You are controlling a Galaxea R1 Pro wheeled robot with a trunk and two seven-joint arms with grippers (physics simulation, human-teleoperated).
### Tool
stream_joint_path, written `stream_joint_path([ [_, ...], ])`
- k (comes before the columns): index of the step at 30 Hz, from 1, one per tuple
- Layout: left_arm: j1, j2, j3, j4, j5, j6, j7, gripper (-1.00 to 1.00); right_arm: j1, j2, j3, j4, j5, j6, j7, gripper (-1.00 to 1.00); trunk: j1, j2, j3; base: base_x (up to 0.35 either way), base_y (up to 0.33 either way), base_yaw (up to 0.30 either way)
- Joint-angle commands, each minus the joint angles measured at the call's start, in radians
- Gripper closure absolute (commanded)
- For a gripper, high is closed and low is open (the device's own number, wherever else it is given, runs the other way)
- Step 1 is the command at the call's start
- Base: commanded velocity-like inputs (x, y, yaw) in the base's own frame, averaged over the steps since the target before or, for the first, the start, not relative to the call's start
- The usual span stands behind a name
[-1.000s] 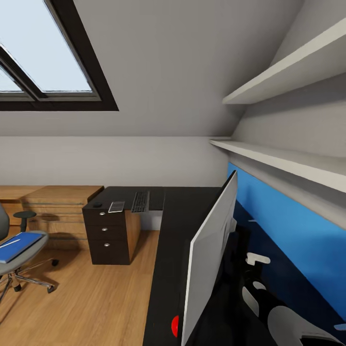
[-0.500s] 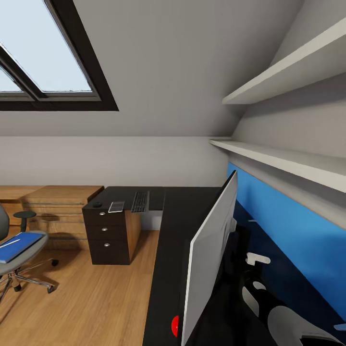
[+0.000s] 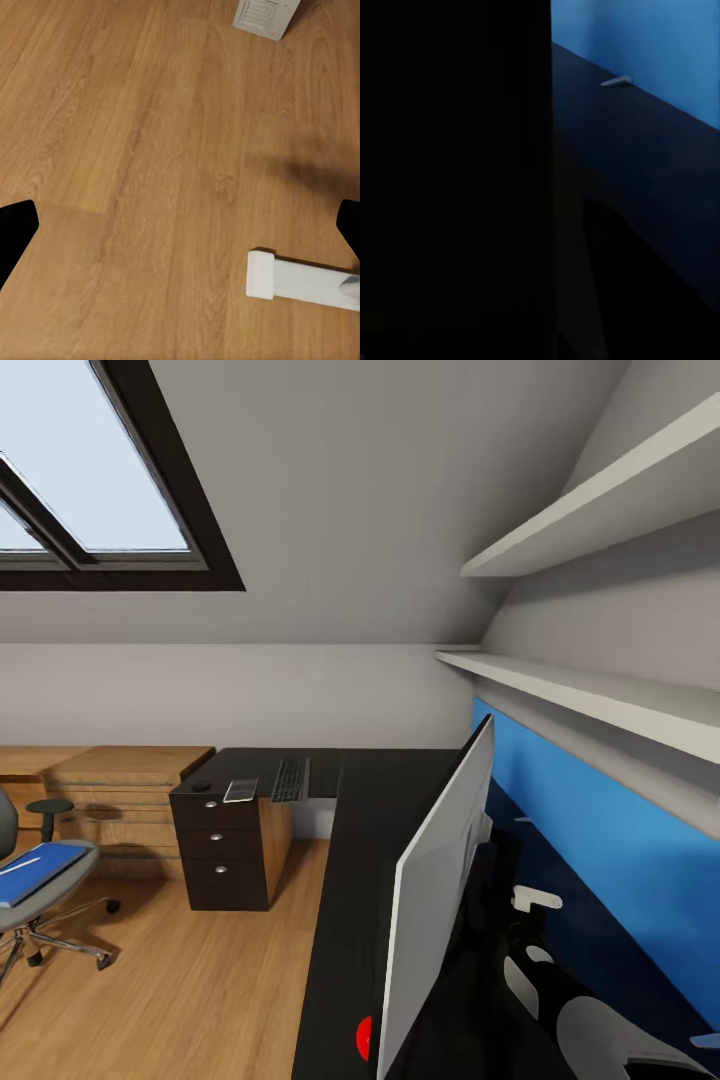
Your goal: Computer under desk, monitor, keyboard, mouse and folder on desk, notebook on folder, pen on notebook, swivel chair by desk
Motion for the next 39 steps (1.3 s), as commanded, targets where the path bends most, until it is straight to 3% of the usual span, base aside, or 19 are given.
stream_joint_path([
  [1,-0.001,0.001,-0.008,0.0,0.008,-0.004,0.004,-1.0,0.0,-0.001,-0.01,0.032,-0.025,-0.008,0.002,1.0,0.0,-0.001,-0.001,0.0,-0.004,0.0],
  [24,-0.001,0.001,-0.008,0.0,0.008,-0.004,0.004,-1.0,0.0,0.0,-0.008,0.043,-0.024,-0.007,0.002,1.0,0.0,-0.001,-0.001,0.0,0.0,0.0],
  [25,-0.001,0.001,-0.008,0.0,0.008,-0.004,0.004,-1.0,0.0,0.001,-0.007,0.044,-0.024,-0.007,0.002,-1.0,0.0,-0.001,-0.001,0.0,0.0,0.0],
  [39,-0.001,0.001,-0.008,0.0,0.008,-0.004,0.004,-1.0,0.0,0.006,-0.008,0.044,-0.024,-0.006,0.002,-1.0,0.0,-0.001,-0.001,0.0,0.0,0.0],
])
